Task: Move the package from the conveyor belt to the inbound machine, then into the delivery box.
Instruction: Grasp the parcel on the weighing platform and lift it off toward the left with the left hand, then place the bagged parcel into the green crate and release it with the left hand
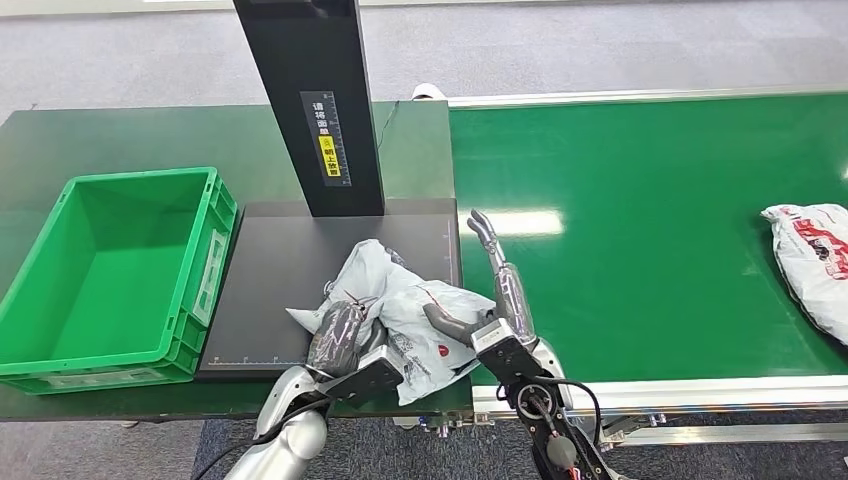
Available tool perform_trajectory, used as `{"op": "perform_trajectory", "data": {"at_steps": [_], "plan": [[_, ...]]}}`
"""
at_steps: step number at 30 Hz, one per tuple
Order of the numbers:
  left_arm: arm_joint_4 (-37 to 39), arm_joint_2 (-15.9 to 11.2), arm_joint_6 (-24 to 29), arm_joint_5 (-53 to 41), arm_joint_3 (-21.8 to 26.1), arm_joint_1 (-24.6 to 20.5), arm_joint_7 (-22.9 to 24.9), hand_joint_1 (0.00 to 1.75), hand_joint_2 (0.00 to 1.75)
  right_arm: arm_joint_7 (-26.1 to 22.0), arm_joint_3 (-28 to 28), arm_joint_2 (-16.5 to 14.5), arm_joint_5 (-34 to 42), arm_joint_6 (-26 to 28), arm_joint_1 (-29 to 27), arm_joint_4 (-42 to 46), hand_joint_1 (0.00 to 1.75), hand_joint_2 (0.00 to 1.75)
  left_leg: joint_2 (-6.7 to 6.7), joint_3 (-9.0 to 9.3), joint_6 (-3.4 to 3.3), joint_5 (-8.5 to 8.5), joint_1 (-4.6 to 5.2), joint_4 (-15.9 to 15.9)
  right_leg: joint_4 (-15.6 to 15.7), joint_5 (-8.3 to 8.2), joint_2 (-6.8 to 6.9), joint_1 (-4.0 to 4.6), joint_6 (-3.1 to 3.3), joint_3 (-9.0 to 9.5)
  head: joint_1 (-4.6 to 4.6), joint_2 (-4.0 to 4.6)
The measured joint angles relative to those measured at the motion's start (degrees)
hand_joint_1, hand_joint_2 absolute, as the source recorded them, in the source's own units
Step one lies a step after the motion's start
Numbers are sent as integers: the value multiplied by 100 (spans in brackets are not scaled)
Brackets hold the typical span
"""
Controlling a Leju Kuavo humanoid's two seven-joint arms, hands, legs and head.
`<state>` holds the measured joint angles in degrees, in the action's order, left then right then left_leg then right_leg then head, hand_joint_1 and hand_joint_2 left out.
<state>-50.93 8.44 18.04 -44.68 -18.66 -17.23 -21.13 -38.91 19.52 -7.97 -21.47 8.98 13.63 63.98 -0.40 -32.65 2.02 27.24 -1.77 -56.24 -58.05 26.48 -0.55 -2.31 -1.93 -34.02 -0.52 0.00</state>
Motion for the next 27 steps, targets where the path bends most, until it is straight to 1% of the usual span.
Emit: {"op": "perform_trajectory", "data": {"at_steps": [3,9,12,14,19,23,27], "plan": [[-244,1,476,349,84,109,-383,175,175,9,-31,2,-5,-4,-50,79,0,175,-2,-1,0,0,0,0,0,0,-1,0,0,-2,0,0],[-1061,0,1701,1208,324,437,-1484,175,175,21,-41,3,10,28,-67,135,0,175,-1,-2,0,0,0,0,0,0,-1,1,0,-3,-1,0],[-1529,0,2059,1443,430,597,-1724,175,175,-1,-41,4,40,69,-61,134,0,175,-2,-3,0,0,0,0,0,0,-1,1,0,-2,0,0],[-1872,0,2145,1497,514,687,-1742,175,175,-5,-42,5,61,89,-56,130,0,175,-1,-3,0,0,0,0,0,0,0,0,0,-1,-1,0],[-2678,3,2172,1601,766,862,-1743,175,175,-7,-42,5,109,114,-24,100,0,175,-1,-3,0,0,0,0,0,0,-1,0,0,-2,-1,0],[-3314,36,2174,1355,1037,976,-1743,175,175,-8,-39,5,131,125,18,69,0,175,-1,-3,0,0,-1,0,0,0,-1,1,0,-2,0,0],[-3863,93,2174,930,1448,994,-1744,175,175,-9,-25,5,151,127,49,47,0,175,-1,-3,0,0,-1,1,0,0,0,1,0,-2,-1,0]]}}
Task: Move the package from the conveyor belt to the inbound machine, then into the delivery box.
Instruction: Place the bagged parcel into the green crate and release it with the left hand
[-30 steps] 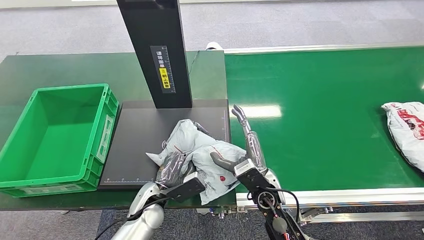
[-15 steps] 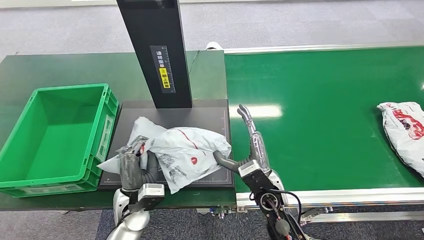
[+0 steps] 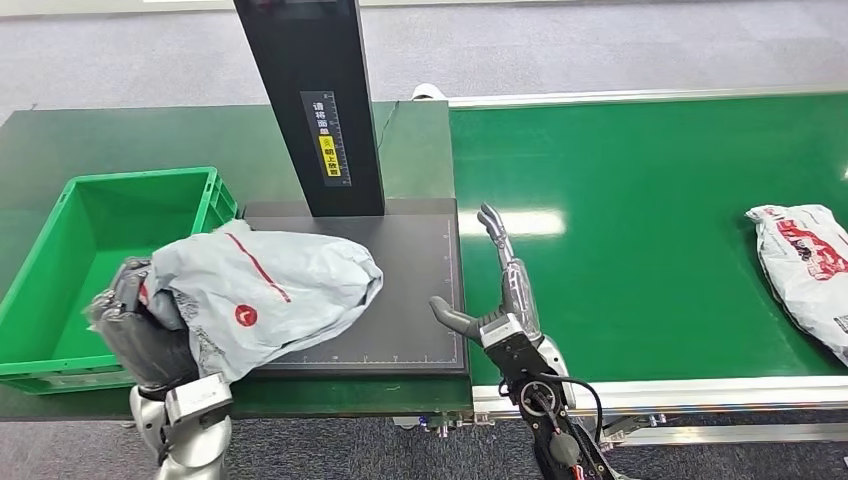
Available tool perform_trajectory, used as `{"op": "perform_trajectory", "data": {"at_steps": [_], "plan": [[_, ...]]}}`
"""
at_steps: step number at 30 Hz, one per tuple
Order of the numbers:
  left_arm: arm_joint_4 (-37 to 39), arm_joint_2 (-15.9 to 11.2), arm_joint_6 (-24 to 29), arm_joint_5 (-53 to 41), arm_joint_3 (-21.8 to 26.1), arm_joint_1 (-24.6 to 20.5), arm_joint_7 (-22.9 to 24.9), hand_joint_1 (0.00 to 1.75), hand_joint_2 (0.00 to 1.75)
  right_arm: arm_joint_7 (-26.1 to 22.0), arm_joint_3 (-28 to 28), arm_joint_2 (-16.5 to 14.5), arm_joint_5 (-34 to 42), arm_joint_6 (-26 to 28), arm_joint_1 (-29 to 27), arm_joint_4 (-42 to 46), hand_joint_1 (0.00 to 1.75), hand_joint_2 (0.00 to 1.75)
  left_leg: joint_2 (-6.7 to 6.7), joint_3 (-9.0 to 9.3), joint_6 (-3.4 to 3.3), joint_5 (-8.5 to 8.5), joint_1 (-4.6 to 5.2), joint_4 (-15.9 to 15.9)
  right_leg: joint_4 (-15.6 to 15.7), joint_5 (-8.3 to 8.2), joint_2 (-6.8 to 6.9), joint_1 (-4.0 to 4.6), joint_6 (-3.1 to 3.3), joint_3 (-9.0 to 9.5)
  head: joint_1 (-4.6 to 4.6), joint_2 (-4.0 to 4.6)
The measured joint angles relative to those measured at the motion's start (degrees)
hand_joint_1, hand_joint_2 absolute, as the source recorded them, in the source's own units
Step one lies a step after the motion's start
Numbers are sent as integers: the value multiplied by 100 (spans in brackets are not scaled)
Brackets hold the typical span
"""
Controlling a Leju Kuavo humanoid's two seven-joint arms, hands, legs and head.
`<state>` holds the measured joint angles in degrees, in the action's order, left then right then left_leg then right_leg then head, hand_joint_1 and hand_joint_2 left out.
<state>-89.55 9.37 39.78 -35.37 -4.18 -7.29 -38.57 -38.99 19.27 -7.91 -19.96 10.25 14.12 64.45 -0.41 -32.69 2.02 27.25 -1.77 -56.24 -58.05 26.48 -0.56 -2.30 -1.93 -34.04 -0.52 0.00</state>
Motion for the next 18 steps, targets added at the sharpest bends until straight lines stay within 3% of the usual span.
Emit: {"op": "perform_trajectory", "data": {"at_steps": [6,18], "plan": [[-60,86,0,-547,863,-175,19,175,175,5,8,7,35,64,-34,0,0,175,0,2,0,0,0,0,0,0,0,0,0,-2,0,0],[1960,116,0,-1051,3175,-1303,9,175,175,18,10,50,-19,60,-119,14,0,175,-8,2,1,-1,-1,0,-1,-1,-4,1,1,-4,0,0]]}}
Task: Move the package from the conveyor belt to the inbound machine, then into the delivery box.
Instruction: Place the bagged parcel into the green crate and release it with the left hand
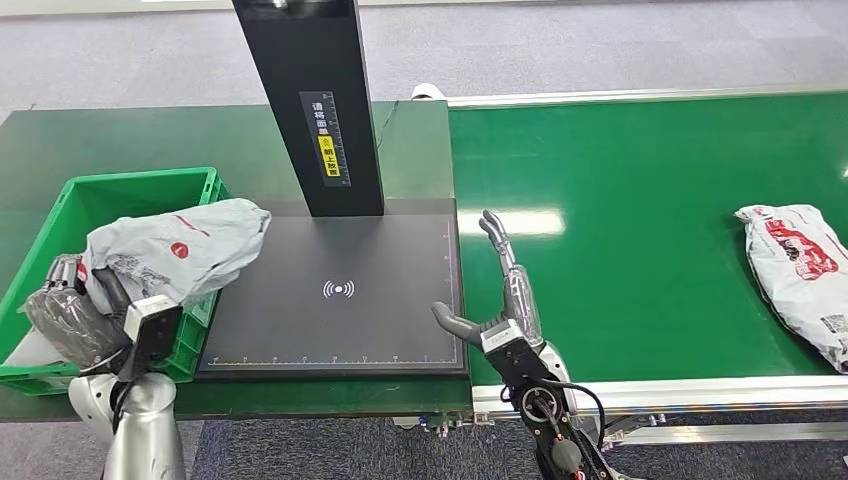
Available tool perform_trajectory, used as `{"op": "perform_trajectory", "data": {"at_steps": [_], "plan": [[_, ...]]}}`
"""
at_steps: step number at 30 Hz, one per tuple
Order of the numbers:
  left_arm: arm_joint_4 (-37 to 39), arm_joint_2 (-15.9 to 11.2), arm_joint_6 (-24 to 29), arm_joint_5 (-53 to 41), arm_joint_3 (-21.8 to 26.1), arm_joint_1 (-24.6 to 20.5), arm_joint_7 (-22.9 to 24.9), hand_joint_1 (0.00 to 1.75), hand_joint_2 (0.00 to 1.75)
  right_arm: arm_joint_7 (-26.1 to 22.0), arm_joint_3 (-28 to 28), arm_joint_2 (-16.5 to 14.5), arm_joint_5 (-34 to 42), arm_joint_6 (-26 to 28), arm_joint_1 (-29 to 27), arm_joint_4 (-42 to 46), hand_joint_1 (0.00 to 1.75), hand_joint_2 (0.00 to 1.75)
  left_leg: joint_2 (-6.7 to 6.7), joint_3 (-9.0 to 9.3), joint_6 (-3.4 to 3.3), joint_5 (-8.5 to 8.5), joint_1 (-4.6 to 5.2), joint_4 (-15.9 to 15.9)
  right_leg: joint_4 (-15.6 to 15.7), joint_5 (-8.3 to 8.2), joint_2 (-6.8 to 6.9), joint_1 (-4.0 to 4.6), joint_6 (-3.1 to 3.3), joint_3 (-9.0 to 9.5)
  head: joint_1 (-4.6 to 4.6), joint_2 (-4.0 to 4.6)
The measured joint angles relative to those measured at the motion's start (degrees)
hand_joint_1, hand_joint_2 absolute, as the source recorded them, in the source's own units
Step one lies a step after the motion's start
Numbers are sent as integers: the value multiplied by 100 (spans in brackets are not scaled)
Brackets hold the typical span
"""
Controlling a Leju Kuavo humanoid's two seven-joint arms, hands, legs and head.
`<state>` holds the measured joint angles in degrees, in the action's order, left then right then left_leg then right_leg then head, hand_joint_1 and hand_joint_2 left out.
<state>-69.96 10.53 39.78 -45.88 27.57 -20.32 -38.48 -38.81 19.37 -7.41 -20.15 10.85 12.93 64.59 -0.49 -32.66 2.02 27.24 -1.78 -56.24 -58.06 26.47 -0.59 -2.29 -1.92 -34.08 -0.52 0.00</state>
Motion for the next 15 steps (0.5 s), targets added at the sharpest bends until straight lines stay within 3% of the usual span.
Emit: {"op": "perform_trajectory", "data": {"at_steps": [6,15], "plan": [[566,-86,0,-99,696,-326,-5,175,175,2,2,9,-5,-3,-8,0,0,175,2,-1,0,0,0,0,0,0,0,0,0,0,-1,0],[829,-119,0,-100,936,-474,-8,175,175,2,2,11,-5,-5,-25,1,0,175,3,0,0,0,0,0,0,0,0,0,0,1,0,0]]}}
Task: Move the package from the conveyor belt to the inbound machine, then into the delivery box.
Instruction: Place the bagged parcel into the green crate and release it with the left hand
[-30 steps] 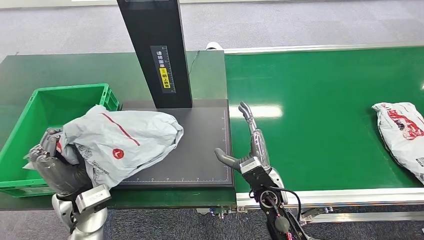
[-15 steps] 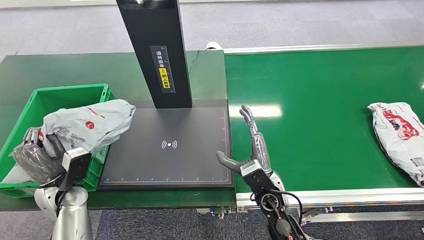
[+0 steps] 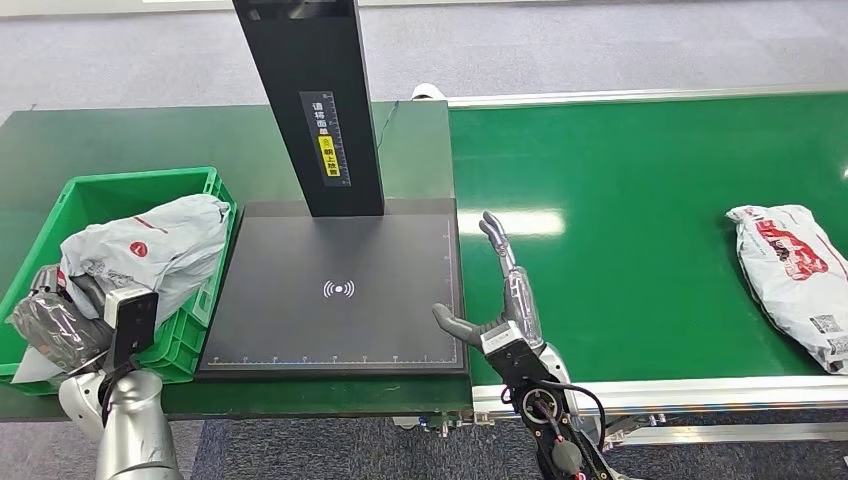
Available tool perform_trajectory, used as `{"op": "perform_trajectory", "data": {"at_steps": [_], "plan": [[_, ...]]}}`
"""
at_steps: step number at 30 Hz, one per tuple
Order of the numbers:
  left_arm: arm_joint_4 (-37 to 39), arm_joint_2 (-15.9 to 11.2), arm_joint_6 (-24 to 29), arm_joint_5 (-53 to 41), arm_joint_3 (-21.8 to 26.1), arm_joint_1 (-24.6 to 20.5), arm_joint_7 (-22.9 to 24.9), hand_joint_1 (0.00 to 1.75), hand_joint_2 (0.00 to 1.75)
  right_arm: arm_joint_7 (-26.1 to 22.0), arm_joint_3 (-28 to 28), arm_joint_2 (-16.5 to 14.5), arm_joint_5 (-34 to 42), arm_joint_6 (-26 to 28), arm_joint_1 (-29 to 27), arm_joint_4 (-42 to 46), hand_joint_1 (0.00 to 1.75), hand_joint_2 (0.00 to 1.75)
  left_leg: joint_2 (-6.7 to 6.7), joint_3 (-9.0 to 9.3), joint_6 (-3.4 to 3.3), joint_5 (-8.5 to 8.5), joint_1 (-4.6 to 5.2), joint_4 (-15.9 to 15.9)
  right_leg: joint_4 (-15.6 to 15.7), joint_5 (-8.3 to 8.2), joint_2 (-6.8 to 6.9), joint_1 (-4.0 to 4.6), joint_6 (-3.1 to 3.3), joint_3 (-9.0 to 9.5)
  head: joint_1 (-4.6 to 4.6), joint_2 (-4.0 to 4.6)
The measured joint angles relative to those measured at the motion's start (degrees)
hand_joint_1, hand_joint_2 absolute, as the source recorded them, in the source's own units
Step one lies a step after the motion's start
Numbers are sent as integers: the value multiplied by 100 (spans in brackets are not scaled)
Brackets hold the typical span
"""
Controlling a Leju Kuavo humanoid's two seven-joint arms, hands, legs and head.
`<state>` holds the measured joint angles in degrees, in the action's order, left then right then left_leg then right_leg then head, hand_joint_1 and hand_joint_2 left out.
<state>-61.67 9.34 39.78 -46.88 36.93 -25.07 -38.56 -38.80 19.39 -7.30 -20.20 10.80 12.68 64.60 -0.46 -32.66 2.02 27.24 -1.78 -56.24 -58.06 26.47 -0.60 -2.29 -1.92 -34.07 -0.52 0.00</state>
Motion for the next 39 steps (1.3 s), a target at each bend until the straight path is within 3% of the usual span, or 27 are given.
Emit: {"op": "perform_trajectory", "data": {"at_steps": [10,16,17,18,21,22,25,26,29,30,39], "plan": [[103,-5,0,-63,123,-58,0,175,175,1,0,2,0,-2,-1,1,0,175,0,0,0,0,0,0,0,0,0,0,0,0,0,0],[192,-109,0,190,446,-253,0,175,175,30,0,2,-14,-5,-1,1,0,175,-8,1,0,0,-4,1,0,0,-2,4,0,-1,0,0],[201,-135,1,330,466,-269,0,170,175,34,0,2,-17,-4,-1,1,0,175,-7,1,0,0,-4,1,0,0,-3,4,0,-2,0,0],[211,-157,1,502,471,-280,0,135,175,38,0,2,-22,-3,-1,1,0,175,-6,1,0,0,-4,0,0,0,-3,4,0,-2,0,0],[268,-196,0,1134,369,-294,-1,123,175,43,0,2,-39,-2,-1,1,0,175,-5,-1,0,0,-4,0,0,0,-3,4,0,-2,-1,0],[287,-202,0,1260,313,-296,-1,153,175,44,0,2,-50,-3,-1,1,0,175,-5,-2,0,0,-4,0,0,0,-2,4,0,-1,-1,0],[15,-123,2,1005,362,-288,-2,150,175,44,2,-5,-113,-18,-1,1,0,175,-12,-6,1,0,-5,0,-1,-1,-7,5,0,-4,-2,0],[-188,-70,3,842,460,-294,-2,130,175,44,4,-9,-132,-25,-2,1,0,175,-17,-5,1,1,-5,0,-1,-1,-10,5,0,-6,-2,0],[-689,27,4,519,733,-327,-2,19,175,44,21,-17,-175,-33,-2,1,0,175,-15,-4,3,2,-6,0,-1,0,-13,6,1,-9,0,0],[-813,48,4,444,802,-330,-2,0,175,44,29,-17,-187,-35,-2,1,0,175,-13,-5,3,2,-8,0,-1,0,-13,7,1,-9,-1,0],[-1423,180,4,38,1151,-317,-2,0,175,138,91,-39,-319,-33,1,-1,0,175,-9,-4,3,2,-9,0,0,0,-10,9,2,-5,-2,0]]}}
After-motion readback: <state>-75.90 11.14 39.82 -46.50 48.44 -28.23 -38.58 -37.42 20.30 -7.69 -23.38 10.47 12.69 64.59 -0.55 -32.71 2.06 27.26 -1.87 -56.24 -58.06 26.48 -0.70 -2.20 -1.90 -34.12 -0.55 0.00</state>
